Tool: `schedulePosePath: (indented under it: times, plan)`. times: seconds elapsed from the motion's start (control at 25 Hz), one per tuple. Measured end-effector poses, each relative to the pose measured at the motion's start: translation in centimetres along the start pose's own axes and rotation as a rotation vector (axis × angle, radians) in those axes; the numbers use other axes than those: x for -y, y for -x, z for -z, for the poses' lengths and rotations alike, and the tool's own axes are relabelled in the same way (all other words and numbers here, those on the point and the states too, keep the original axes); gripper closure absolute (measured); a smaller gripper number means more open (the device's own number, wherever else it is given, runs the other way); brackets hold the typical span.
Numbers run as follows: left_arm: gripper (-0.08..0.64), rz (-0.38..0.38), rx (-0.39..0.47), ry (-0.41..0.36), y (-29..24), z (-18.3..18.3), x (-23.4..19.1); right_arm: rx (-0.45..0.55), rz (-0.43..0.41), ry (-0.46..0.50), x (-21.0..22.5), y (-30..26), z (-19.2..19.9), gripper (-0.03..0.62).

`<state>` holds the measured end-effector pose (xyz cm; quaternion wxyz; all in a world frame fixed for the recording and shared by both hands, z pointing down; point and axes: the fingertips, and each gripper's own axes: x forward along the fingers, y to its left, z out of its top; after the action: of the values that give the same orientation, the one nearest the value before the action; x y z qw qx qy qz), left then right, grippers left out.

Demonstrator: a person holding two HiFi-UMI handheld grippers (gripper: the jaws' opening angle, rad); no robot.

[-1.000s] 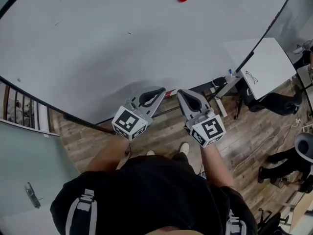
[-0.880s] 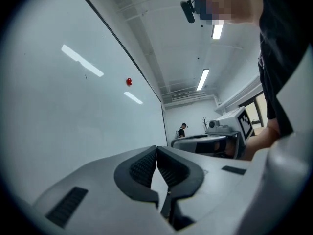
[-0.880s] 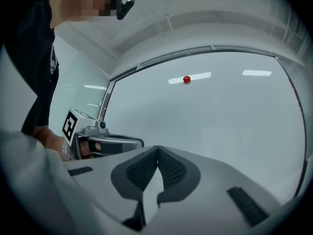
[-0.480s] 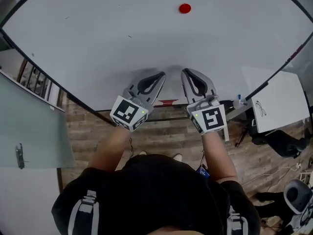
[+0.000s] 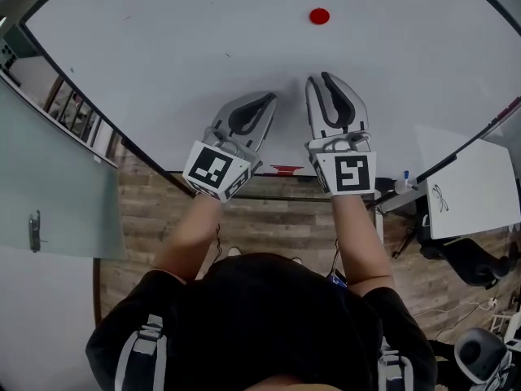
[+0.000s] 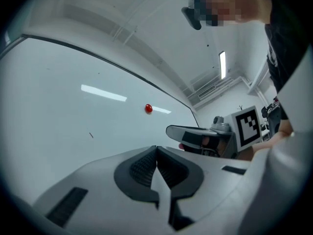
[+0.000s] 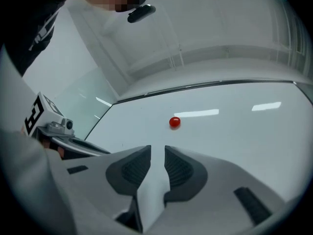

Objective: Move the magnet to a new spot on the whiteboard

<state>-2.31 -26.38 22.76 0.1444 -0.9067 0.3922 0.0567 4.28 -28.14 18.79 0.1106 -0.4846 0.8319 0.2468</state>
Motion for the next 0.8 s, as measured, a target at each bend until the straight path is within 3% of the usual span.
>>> schedulePosePath:
  times: [0.44,0.8]
  plan:
    - [0.555,0.017,0.062,-0.036,-0.7,-2.5,-1.7,0.021,0.153,0.104,3.0,-3.4,-3.2,0.477]
    - [0.555,0.036,0.096,-0.071,-1.2,-4.2,-2.0,0.037,0.171,0.139,2.6,-5.1,-4.6,0.438]
